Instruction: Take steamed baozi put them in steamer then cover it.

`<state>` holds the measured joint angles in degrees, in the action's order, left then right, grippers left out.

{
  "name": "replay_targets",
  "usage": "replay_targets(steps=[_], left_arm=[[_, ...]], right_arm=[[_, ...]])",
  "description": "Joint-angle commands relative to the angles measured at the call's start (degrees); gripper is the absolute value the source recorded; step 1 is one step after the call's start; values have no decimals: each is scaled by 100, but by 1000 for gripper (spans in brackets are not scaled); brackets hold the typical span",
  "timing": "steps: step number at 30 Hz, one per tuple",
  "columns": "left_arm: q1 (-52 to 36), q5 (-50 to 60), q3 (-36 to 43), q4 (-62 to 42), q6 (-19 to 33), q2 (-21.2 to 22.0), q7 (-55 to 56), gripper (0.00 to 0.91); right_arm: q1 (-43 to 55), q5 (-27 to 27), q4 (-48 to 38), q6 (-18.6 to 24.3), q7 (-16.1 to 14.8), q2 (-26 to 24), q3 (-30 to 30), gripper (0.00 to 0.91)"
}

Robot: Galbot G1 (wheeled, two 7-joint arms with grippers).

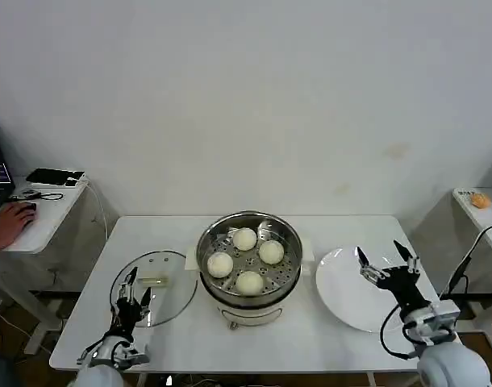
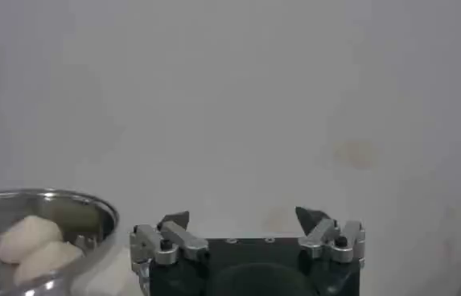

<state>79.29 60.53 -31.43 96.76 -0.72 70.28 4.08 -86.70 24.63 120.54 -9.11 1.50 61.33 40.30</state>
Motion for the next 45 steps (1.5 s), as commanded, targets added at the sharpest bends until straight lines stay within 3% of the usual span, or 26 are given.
replay_targets(steps=[1, 45], left_arm=[[-778, 886, 139, -816, -94, -1, -227, 907], [-1488, 206, 360, -1620, -364, 154, -145, 907]], right_arm=[[-418, -106, 77, 92, 86, 219, 248, 907], [-407, -335, -160, 244, 83, 534, 155, 907]])
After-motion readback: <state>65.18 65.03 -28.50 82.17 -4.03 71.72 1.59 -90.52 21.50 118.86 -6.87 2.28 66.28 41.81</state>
